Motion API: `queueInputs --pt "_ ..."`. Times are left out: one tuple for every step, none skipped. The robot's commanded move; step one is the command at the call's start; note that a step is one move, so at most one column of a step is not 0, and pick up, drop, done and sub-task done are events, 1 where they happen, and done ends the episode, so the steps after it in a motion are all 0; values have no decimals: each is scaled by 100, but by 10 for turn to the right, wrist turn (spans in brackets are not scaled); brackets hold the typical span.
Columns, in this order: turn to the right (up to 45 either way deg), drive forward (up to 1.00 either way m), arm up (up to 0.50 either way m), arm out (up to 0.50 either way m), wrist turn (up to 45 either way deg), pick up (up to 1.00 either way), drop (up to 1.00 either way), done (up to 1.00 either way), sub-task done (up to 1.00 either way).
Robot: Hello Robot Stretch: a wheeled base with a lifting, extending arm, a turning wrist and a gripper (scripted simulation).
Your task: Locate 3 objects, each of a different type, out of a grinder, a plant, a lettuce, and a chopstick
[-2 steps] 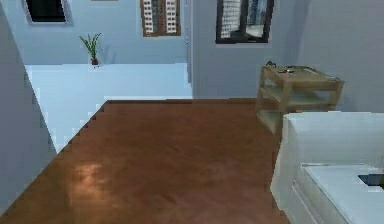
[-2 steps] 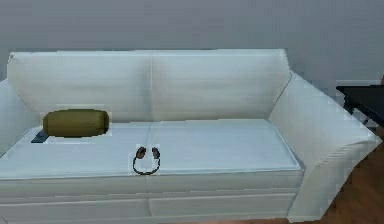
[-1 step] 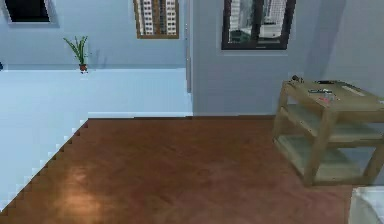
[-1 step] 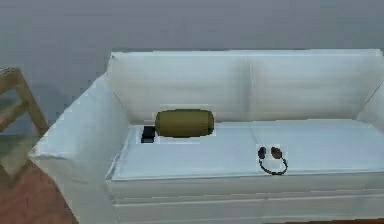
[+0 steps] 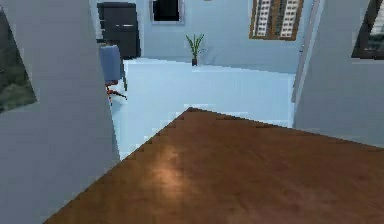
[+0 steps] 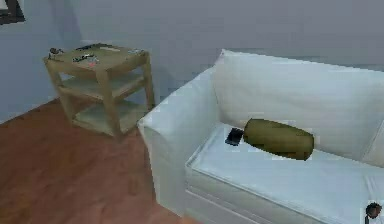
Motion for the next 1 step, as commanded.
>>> queueInputs --pt "0 100 0 0 0 0 0 0 0"
